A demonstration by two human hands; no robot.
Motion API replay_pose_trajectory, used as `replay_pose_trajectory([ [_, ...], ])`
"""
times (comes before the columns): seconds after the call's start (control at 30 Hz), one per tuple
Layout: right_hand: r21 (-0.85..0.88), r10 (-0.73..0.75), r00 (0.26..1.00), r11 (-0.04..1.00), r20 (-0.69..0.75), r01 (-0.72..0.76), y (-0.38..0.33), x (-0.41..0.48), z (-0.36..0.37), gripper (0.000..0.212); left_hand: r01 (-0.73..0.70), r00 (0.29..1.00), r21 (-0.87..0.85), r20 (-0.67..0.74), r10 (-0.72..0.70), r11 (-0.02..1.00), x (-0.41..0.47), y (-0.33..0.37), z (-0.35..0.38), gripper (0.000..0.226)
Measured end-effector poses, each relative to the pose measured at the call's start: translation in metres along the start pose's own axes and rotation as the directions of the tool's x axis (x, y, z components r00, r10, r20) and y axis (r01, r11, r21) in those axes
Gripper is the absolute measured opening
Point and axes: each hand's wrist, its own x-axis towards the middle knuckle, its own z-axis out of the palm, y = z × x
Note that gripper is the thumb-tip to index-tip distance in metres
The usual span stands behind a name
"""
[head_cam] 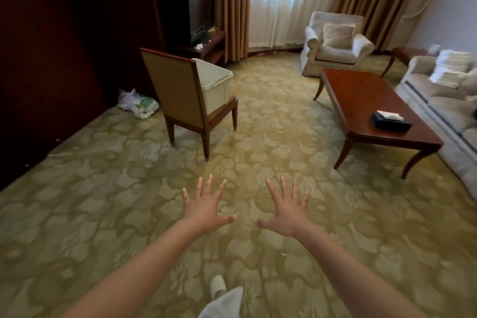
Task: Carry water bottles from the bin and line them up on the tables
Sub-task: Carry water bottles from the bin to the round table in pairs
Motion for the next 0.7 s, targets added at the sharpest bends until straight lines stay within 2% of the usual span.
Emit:
replay_pose_trajectory([
  [0.13, 0.010, -0.029, 1.000, 1.000, -0.008, 0.029, 0.004, 0.088, -0.029, 0.115, -0.001, 1.000, -0.014, 0.003, 0.001, 1.000, 0.093, -0.001, -0.014, 0.104],
  [0.37, 0.015, 0.003, 1.000, 1.000, -0.031, -0.002, 0.012, 0.236, -0.092, 0.114, -0.051, 0.998, -0.025, -0.026, 0.050, 0.998, 0.251, -0.006, -0.074, 0.101],
  [0.7, 0.027, 0.021, 1.000, 0.999, -0.012, -0.021, 0.035, 0.416, -0.143, 0.114, -0.036, 0.999, -0.012, -0.021, 0.036, 0.999, 0.425, -0.003, -0.122, 0.100],
])
